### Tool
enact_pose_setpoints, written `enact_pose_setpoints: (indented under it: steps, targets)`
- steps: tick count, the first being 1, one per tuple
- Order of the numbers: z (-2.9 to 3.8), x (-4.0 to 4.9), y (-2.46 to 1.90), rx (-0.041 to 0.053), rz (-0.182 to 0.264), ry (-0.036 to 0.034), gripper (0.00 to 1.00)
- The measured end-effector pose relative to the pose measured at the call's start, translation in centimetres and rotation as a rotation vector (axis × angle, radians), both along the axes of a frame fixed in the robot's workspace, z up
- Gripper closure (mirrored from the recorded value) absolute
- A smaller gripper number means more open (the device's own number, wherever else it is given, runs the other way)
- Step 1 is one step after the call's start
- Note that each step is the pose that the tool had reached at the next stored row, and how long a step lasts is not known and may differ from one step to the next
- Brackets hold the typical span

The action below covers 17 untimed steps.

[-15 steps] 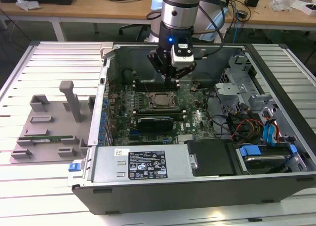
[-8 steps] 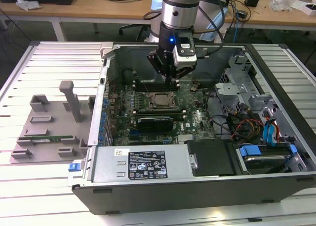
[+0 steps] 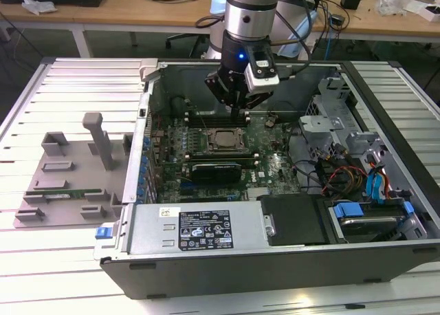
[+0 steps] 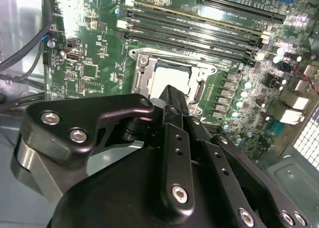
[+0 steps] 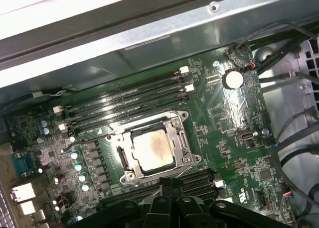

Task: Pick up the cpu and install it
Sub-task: 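Install the first cpu locking lever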

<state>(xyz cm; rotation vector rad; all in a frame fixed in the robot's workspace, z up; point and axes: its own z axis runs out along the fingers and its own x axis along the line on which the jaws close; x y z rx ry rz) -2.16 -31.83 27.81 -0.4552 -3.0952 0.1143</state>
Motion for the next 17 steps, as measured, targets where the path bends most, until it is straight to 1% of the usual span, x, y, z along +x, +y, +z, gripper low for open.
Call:
enact_pose_setpoints:
  steps: [4, 6, 15, 17]
  targets:
    - [0.0, 0.0, 0.0, 0.0, 0.027, 0.0, 0.89]
    - [0.0, 0.0, 0.0, 0.0, 0.051, 0.0, 0.89]
    - [0.0, 0.0, 0.0, 0.0001, 0.113, -0.0001, 0.89]
    - [0.0, 0.01, 0.0, 0.0001, 0.136, -0.0001, 0.89]
